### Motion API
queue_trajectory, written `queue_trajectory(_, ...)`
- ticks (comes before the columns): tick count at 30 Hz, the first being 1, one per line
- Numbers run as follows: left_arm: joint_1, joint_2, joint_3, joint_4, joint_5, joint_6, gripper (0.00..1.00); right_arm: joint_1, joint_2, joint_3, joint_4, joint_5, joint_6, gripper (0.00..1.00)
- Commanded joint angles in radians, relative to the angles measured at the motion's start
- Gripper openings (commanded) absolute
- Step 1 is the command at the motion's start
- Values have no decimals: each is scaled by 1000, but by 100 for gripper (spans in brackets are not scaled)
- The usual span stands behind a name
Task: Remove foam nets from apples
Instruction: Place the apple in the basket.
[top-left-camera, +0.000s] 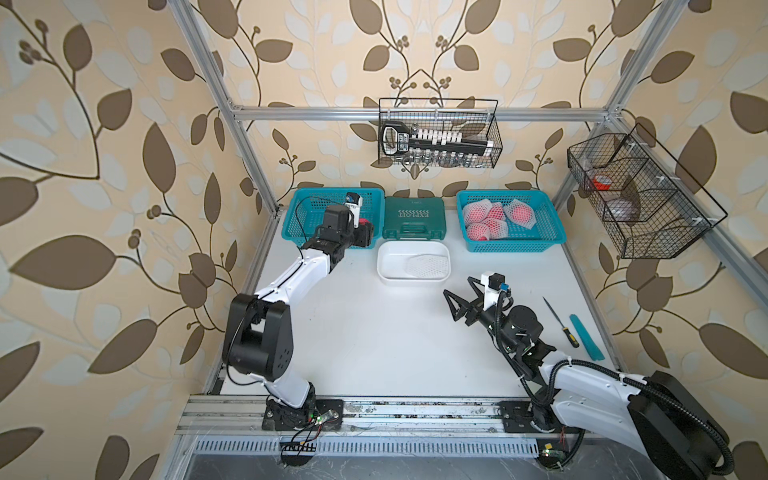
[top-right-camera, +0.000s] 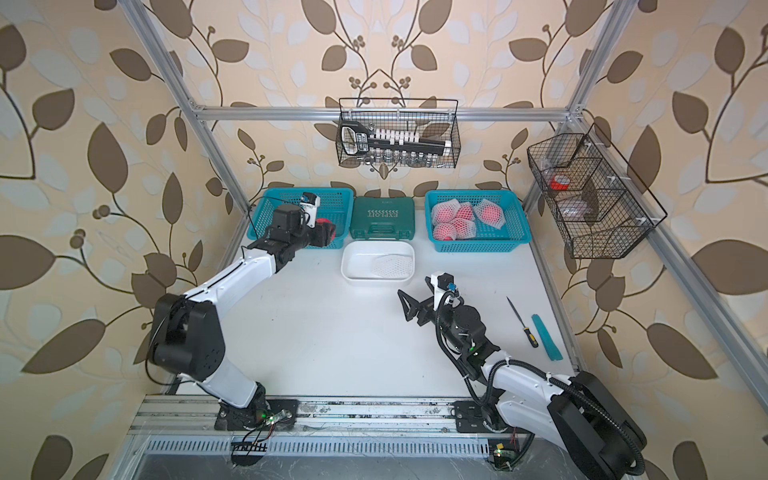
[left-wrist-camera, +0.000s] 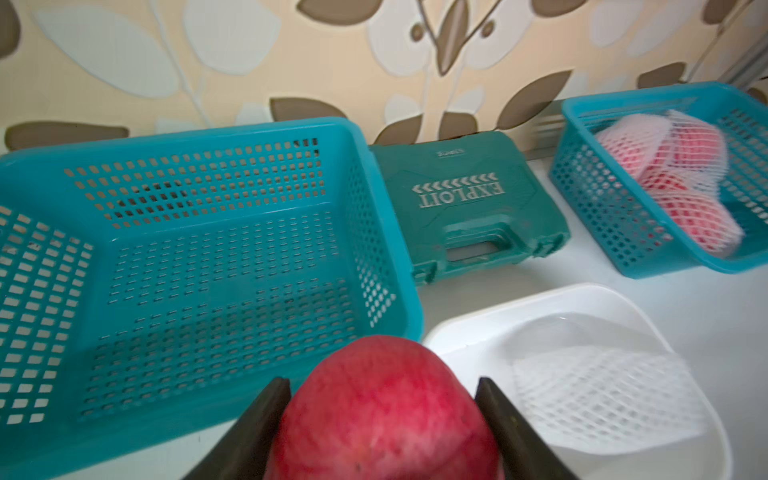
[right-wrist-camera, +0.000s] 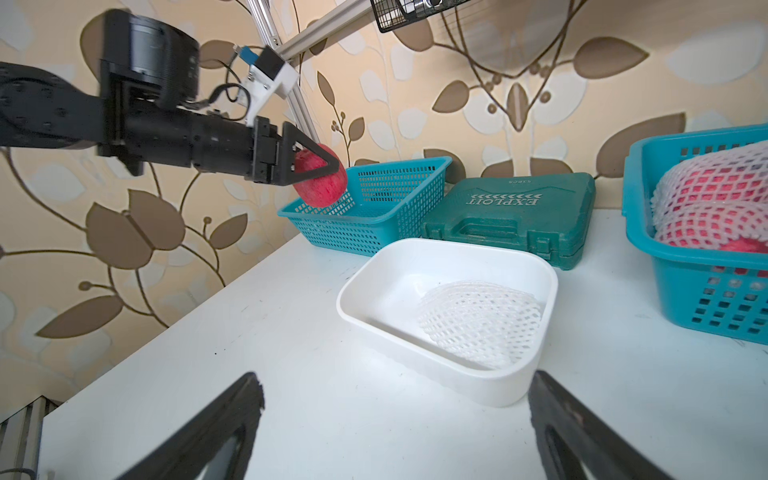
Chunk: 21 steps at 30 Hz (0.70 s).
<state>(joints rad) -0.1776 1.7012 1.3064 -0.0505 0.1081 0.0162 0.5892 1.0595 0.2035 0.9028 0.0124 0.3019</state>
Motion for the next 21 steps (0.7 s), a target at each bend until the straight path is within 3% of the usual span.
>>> queue_trajectory(1,34,126,187,-71,60,17,54,5,-22,-9,-5,20,3,99)
queue_trajectory(5,51,295,408,-190,68,49,54,5,-39,-12,-12,23,0,99)
queue_trajectory(10,61,436,573,-257,72,58,55,5,-66,-19,-21,32,-6,99)
queue_trajectory(21,60,569,665,-267,87,45,60,5,-72,-19,-28,37,-1,99)
